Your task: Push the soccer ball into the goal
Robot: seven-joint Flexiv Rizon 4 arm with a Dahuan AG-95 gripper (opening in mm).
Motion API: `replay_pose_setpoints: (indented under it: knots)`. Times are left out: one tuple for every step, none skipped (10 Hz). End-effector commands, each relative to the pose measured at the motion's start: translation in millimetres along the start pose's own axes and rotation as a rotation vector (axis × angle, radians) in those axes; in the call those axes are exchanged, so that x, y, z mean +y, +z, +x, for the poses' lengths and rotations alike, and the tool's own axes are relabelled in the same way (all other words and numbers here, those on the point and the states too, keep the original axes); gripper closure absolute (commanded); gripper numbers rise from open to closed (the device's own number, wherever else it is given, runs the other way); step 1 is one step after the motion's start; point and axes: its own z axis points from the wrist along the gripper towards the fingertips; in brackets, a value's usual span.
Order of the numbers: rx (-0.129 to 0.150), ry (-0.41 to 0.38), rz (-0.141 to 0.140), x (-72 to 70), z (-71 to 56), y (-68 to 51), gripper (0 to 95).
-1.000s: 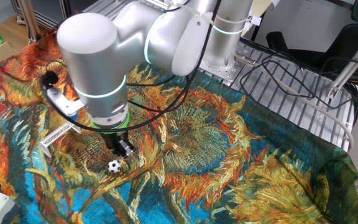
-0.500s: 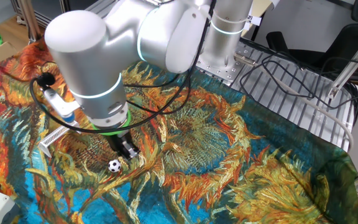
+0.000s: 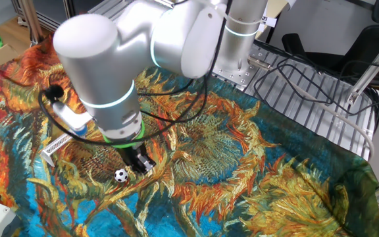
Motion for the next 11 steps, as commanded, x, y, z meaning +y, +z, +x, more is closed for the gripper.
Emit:
replay_pose_setpoints:
  knots:
    - [-0.017,-0.181,0.129,3.9,-12.3,3.0,95.0]
    - [-0.016,-0.197,0.139,5.0,-18.6,1.2,95.0]
    - [-0.016,-0.201,0.133,5.5,-21.5,0.8,95.0]
    - [-0.016,-0.2,0.119,5.5,-22.7,2.1,95.0]
    - [-0.014,-0.207,0.109,5.1,-24.7,5.4,95.0]
    - [-0.014,-0.214,0.11,4.1,-26.2,8.4,95.0]
    - [-0.016,-0.217,0.112,3.1,-27.0,10.2,95.0]
    - [-0.016,-0.217,0.112,1.5,-27.7,11.3,95.0]
    - [-0.018,-0.215,0.112,1.2,-27.8,11.4,95.0]
    - [-0.02,-0.213,0.112,-0.6,-28.3,11.4,95.0]
    - [-0.023,-0.217,0.115,-4.1,-28.7,11.6,95.0]
